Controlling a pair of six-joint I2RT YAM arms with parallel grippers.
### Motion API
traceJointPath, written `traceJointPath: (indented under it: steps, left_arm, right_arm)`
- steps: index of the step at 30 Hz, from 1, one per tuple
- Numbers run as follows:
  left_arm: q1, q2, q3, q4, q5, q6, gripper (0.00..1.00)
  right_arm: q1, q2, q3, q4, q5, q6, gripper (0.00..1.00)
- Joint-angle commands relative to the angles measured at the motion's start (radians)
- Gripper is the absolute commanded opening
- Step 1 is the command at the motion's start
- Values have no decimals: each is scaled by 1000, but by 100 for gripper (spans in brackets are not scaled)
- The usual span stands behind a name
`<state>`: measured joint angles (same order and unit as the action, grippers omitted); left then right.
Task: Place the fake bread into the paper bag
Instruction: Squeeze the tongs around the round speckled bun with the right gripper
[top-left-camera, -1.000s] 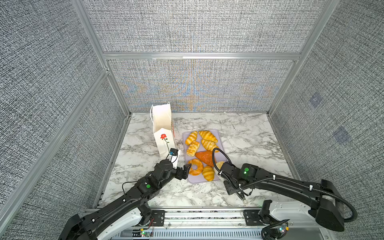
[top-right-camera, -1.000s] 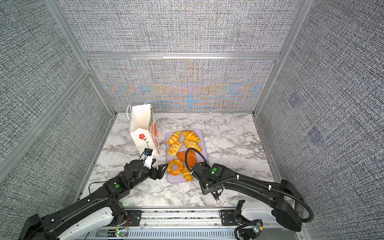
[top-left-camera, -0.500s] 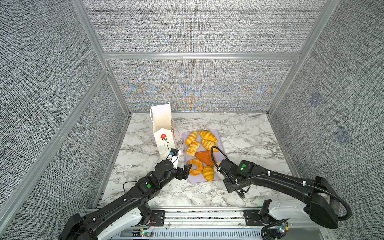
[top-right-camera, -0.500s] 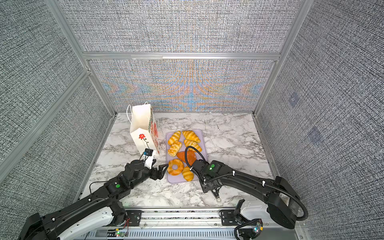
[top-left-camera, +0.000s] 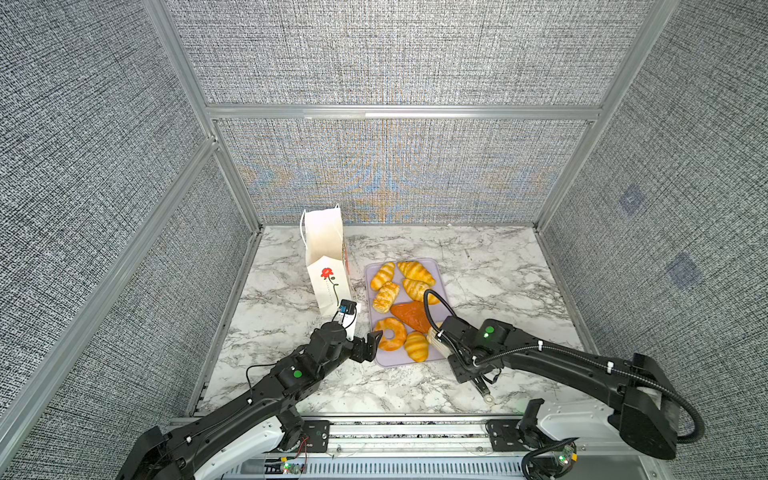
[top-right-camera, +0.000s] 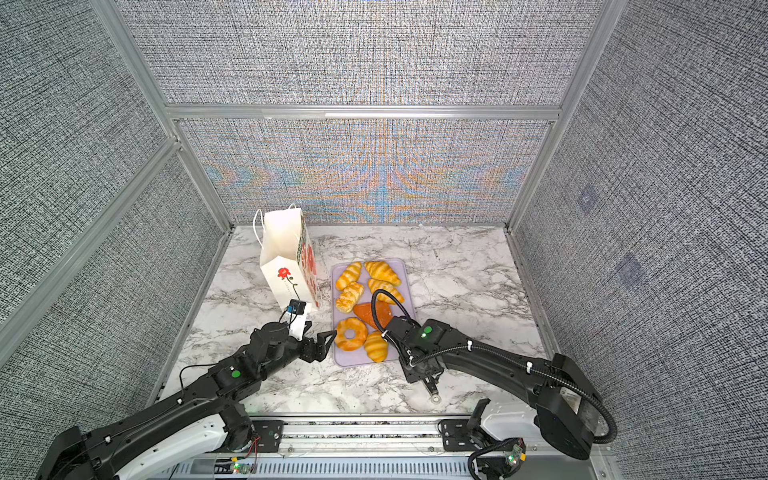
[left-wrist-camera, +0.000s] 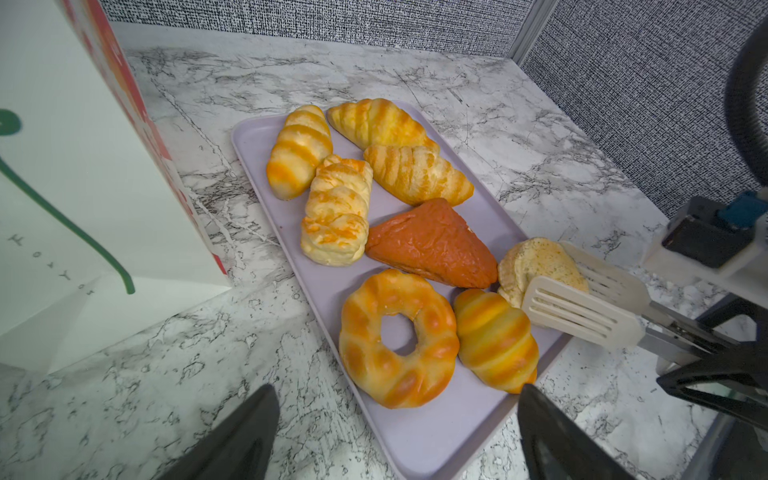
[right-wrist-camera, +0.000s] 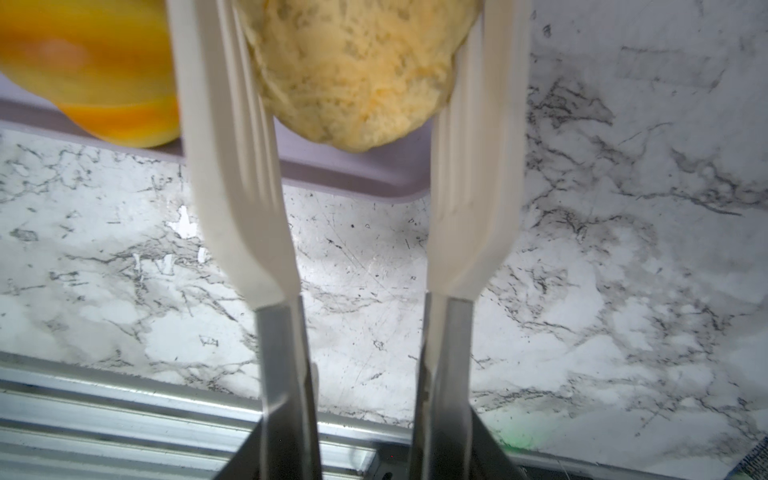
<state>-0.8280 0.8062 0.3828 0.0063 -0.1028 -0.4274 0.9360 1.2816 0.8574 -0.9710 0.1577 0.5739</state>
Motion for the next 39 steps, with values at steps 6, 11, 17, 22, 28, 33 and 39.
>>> traceJointPath:
  steps: [6, 11, 17, 22, 28, 33, 39]
  left_arm:
    - [0, -32, -13, 1, -31, -16, 94]
    - [1, -35, -9, -5, -34, -19, 94]
    - [1, -30, 6, -20, -34, -13, 94]
    - [1, -30, 13, -16, -25, -7, 94]
    - [1, -43, 18, -6, -16, -1, 94]
    - [0, -53, 20, 0, -17, 10, 95]
    - [1, -54, 28, 8, -18, 21, 97]
  right_arm:
    - [-22, -68, -3, 12, -6, -12, 44]
    - [-25, -82, 0, 6, 1, -8, 44]
    - [-29, -123, 10, 3, 8, -9, 44]
    - [-28, -140, 34, -1, 11, -15, 44]
    - [-29, -145, 60, 5, 20, -35, 44]
    - [-29, -143, 110, 28, 8, -58, 44]
    - [-30, -123, 154, 48, -5, -89, 44]
